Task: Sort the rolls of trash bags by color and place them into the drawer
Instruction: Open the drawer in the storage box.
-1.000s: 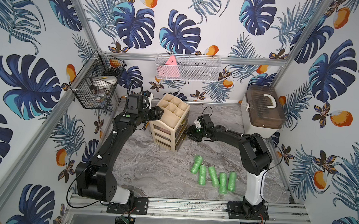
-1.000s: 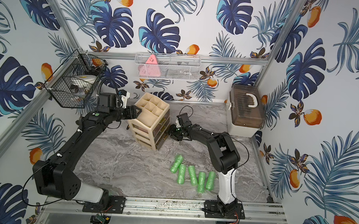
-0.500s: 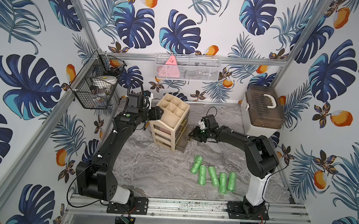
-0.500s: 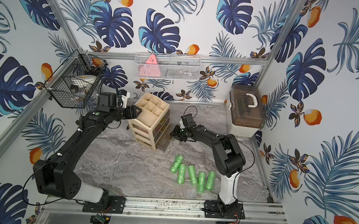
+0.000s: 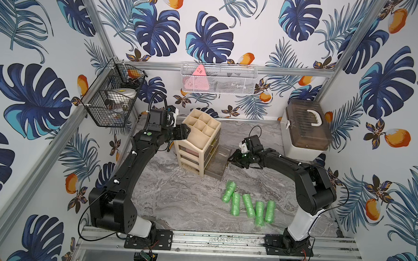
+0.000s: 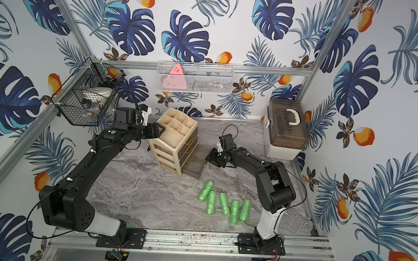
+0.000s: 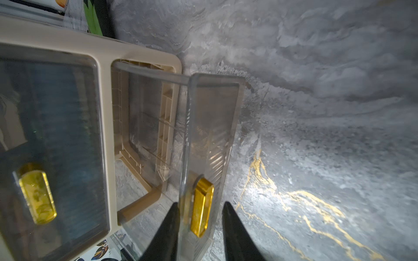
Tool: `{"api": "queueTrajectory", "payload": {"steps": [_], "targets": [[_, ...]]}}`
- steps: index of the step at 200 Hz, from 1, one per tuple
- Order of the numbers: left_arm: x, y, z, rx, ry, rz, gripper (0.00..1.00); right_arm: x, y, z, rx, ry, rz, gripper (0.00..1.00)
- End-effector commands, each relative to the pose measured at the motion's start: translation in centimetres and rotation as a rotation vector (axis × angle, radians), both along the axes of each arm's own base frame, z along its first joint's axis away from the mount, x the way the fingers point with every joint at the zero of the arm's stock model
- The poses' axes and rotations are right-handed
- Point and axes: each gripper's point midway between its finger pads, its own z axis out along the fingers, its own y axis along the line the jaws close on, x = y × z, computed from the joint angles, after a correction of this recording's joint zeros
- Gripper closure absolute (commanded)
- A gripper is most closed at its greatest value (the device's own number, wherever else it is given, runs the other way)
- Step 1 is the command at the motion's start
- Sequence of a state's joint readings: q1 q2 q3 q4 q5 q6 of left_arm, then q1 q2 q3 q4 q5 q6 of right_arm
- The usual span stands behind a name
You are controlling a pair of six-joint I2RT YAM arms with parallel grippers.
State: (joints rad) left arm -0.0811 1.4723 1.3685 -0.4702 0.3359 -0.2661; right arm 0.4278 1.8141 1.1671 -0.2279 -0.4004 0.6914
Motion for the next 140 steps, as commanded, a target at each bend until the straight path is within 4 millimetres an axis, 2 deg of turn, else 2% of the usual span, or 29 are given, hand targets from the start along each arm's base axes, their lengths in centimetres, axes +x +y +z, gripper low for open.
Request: {"api": "queueTrajectory", "payload": {"steps": [1,47,83,116,133,136,140], "targets": [[-2.4,0.0,-3.7,0.033,0.170,-0.019,0.35,-0.7,-0.9,-0.4,-0.036,0.017,0.005,0.66],[-2.6,-0.1,-3.7,0.032,0.170,-0.022,0.35,-0.8,-1.1,0.4,-0.036,-0.005,0.017,0.66],[-2.4,-0.1,-2.9,0.020,0.152,-0.012,0.28,-0.7,-1.1,2.8,-0.024,-0.068,0.034,0.64],[-2.0,0.0,-1.3,0.019,0.122,-0.001,0.24,-1.1,-3.2,5.8,-0.099,-0.162,0.004,0.53],[-2.0,0.3,-0.3,0.029,0.101,0.010,0.24,-1.4,-4.4,7.5,-0.142,-0.212,-0.018,0.52],[-2.0,0.3,-0.2,0.031,0.098,0.013,0.23,-2.0,-4.8,6.8,-0.152,-0.194,-0.018,0.52],[-2.0,0.4,0.1,0.032,0.091,0.015,0.23,-2.2,-5.1,6.8,-0.154,-0.192,-0.018,0.52]]}}
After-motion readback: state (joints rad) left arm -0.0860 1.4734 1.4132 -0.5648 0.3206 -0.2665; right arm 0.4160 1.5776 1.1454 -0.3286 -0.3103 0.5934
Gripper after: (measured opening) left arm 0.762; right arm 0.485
